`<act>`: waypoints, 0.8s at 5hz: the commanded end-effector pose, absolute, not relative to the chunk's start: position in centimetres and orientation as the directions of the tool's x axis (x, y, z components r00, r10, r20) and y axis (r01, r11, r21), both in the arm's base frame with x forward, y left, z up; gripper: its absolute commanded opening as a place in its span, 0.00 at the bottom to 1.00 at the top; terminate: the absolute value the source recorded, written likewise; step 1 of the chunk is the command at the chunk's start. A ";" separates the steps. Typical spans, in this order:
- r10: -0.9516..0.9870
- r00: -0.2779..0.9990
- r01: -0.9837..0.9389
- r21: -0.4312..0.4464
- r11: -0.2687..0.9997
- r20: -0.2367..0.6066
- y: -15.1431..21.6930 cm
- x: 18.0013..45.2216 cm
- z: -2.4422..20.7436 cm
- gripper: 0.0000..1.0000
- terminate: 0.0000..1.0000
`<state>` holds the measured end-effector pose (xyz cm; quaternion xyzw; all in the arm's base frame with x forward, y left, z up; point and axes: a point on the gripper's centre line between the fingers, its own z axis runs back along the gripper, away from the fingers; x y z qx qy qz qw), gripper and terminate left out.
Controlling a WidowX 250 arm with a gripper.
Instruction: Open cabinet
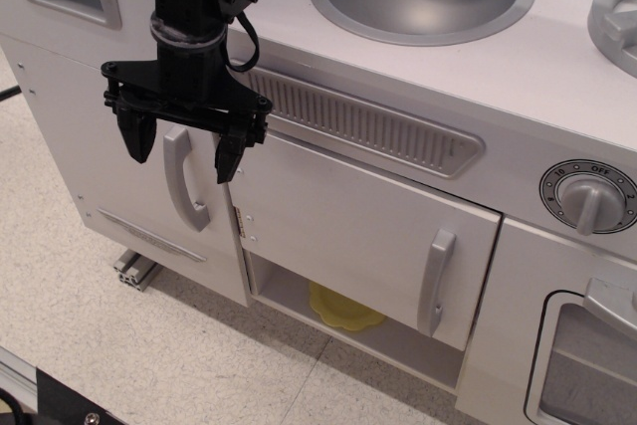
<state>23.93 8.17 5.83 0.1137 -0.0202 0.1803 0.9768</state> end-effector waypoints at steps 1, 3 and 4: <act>0.348 0.934 -0.357 0.215 0.909 0.080 8.2 23.9 5.8 1.00 0.00; 0.206 0.975 -0.210 0.056 0.976 0.079 0.6 23.9 3.9 1.00 0.00; 0.111 0.986 -0.108 -0.035 0.994 0.121 -2.8 24.1 3.6 1.00 0.00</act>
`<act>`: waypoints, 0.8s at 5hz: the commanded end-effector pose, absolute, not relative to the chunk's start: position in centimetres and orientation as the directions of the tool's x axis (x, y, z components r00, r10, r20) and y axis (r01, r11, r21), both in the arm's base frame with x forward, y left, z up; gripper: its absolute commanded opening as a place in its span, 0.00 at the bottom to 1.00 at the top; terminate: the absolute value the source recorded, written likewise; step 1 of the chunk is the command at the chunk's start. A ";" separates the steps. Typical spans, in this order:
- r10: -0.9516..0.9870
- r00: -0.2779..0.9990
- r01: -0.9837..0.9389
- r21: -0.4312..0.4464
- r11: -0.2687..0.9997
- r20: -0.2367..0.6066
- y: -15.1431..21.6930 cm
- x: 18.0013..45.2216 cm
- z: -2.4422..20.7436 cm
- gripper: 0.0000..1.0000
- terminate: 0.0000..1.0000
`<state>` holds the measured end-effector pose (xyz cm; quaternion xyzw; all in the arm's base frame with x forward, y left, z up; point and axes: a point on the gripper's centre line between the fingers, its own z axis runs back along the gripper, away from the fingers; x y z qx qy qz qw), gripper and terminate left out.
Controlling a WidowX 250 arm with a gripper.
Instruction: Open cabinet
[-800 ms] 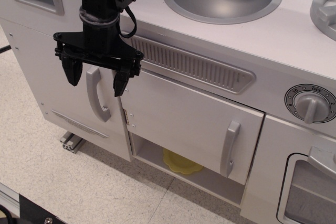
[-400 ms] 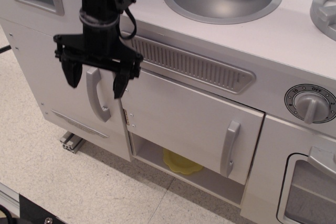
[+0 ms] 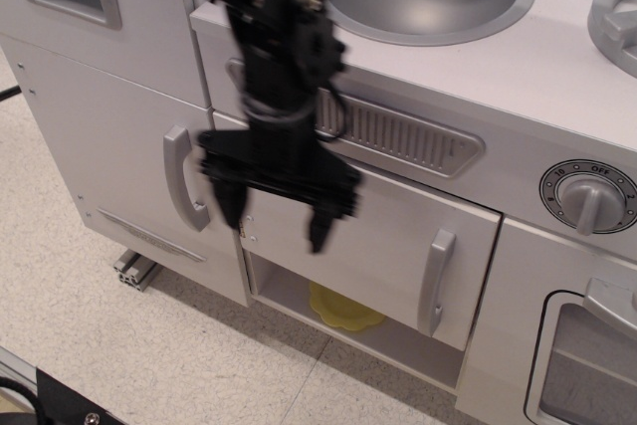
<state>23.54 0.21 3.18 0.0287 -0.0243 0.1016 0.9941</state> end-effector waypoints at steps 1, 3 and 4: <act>0.071 0.980 -0.052 -0.105 0.993 0.187 -5.4 24.9 2.8 1.00 0.00; 0.028 0.970 0.003 -0.132 0.991 0.240 -7.8 27.2 -0.6 1.00 0.00; 0.049 0.964 -0.019 -0.116 0.993 0.263 -8.3 28.6 -1.8 1.00 0.00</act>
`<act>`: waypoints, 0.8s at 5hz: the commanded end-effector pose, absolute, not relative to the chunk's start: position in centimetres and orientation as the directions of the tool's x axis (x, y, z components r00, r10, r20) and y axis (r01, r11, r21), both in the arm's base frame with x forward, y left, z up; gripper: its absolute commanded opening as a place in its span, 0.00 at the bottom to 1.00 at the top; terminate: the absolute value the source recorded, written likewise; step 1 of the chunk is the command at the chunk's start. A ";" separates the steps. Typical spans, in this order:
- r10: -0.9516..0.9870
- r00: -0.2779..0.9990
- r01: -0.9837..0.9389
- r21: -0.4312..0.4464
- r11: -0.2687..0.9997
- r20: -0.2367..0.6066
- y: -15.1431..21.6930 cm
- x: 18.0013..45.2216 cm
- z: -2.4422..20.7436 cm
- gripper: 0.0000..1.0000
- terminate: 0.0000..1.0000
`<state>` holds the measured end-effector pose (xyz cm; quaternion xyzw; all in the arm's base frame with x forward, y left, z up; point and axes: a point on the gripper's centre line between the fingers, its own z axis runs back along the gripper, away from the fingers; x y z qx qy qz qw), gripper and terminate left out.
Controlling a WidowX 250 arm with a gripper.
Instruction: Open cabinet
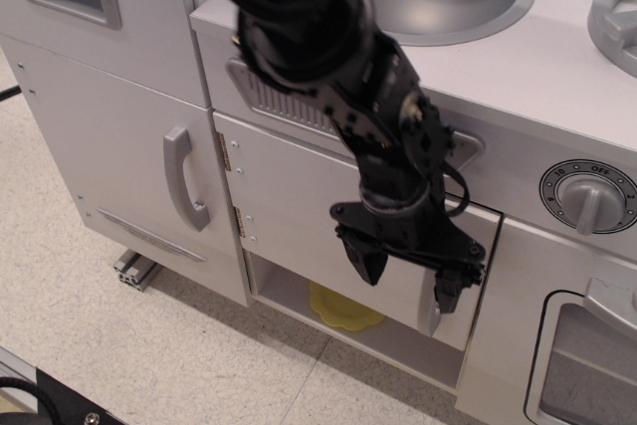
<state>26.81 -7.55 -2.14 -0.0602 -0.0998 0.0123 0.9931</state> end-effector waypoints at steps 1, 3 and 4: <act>0.052 0.956 -0.023 -0.100 0.995 0.288 -8.4 29.0 -2.1 1.00 0.00; 0.063 0.948 -0.035 -0.095 0.995 0.313 -8.7 29.3 -2.5 0.00 0.00; 0.071 0.944 -0.045 -0.090 0.995 0.323 -8.7 29.4 -2.7 0.00 0.00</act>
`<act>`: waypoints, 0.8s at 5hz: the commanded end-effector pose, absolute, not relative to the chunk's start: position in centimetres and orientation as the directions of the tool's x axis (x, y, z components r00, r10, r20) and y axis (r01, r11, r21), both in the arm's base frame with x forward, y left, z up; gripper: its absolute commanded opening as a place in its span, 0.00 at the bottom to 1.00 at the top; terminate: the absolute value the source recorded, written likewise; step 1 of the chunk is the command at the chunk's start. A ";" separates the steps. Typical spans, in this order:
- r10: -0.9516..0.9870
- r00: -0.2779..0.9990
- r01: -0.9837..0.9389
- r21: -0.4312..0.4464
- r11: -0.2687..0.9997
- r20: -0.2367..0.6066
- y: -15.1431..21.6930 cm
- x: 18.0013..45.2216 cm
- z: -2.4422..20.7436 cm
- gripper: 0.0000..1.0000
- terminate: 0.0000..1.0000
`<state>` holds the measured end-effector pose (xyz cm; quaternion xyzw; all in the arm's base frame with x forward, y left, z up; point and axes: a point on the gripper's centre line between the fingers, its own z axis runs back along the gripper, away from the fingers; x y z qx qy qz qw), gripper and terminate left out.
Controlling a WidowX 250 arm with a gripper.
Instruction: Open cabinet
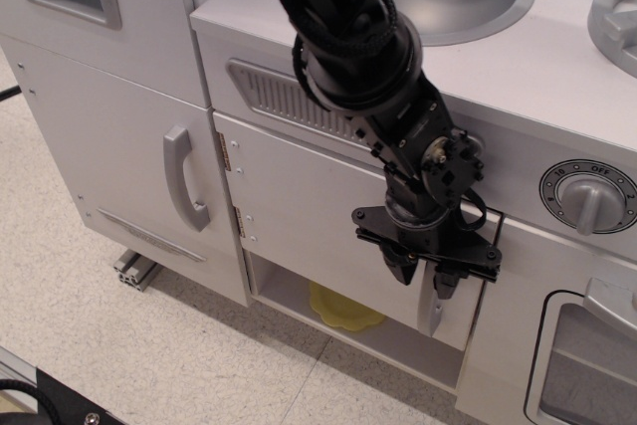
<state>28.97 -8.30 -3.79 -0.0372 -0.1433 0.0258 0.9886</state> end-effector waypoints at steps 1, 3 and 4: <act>0.058 0.945 -0.031 -0.086 0.996 0.322 -8.3 28.1 -2.5 0.00 0.00; 0.014 0.954 0.006 -0.068 0.998 0.298 -5.7 24.6 -2.3 0.00 0.00; 0.001 0.958 0.017 -0.061 0.998 0.285 -4.3 23.5 -1.5 0.00 0.00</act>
